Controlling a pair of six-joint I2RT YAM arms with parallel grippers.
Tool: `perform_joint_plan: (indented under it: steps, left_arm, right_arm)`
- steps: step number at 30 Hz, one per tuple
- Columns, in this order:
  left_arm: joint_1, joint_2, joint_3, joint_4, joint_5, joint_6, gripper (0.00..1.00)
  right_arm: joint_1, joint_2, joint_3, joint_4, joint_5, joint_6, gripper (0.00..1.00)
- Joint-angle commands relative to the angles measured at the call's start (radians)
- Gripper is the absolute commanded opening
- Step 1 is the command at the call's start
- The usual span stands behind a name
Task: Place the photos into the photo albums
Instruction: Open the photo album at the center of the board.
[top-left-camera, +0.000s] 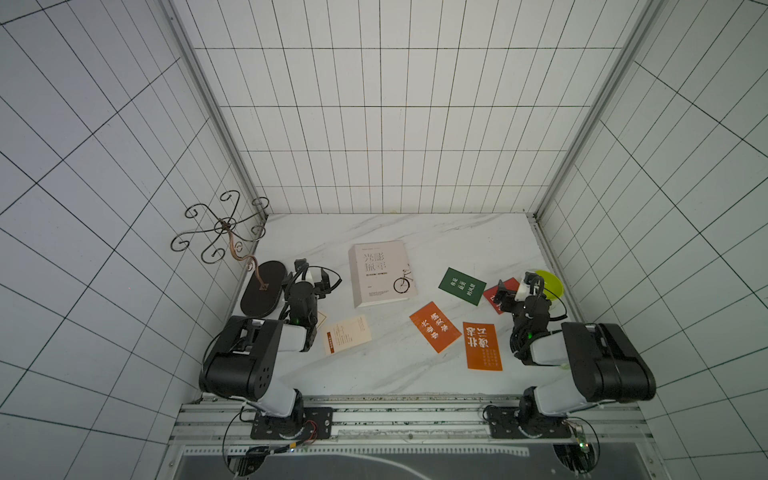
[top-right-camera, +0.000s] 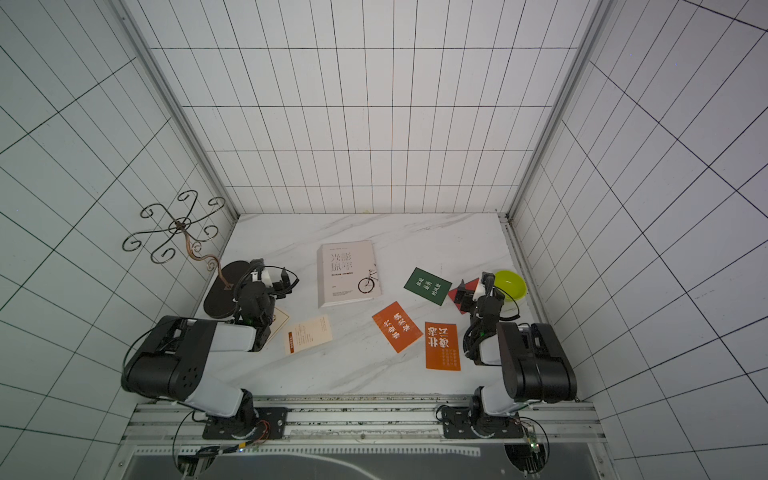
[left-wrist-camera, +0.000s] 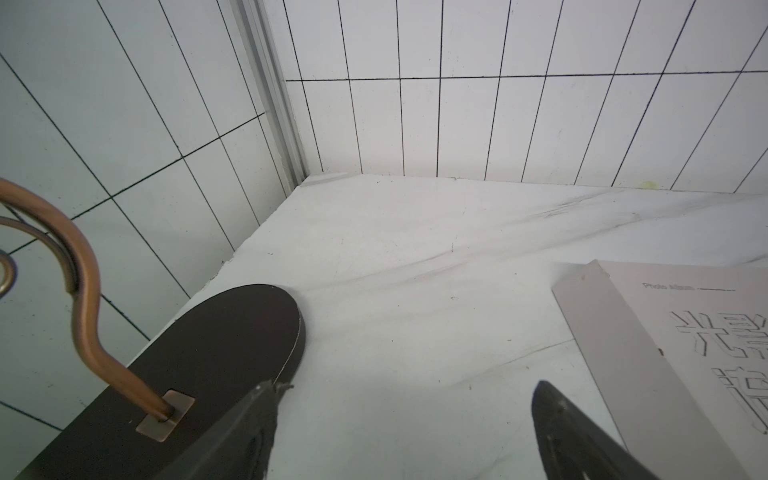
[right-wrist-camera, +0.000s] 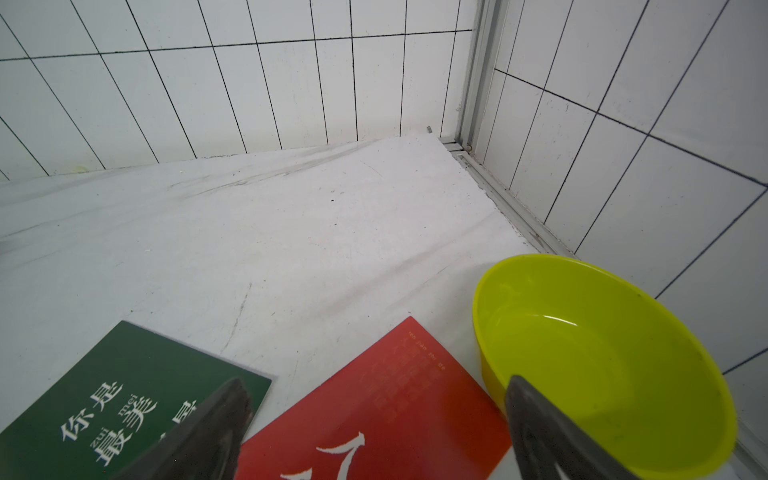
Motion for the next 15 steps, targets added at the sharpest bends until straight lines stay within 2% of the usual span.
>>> perform_joint_plan:
  steps: [1, 3, 7, 11, 15]
  left_arm:
    - [-0.040, -0.124, 0.089, -0.178, -0.117, 0.008, 0.90]
    - [-0.055, -0.190, 0.134, -0.317, -0.149, -0.044, 0.88]
    - [-0.068, -0.268, 0.183, -0.388, -0.119, -0.139, 0.84]
    - [-0.086, -0.314, 0.296, -0.579, -0.069, -0.229, 0.80]
    - [-0.113, -0.331, 0.421, -0.802, 0.048, -0.276, 0.76]
  right_arm:
    - [-0.012, -0.079, 0.118, -0.131, 0.035, 0.004, 0.92]
    - [-0.008, -0.113, 0.153, -0.225, 0.037, 0.018, 0.89]
    - [0.004, -0.173, 0.232, -0.418, -0.026, 0.091, 0.84]
    - [0.060, -0.201, 0.291, -0.524, -0.072, 0.109, 0.83]
    - [0.125, -0.195, 0.394, -0.675, -0.128, 0.151, 0.81]
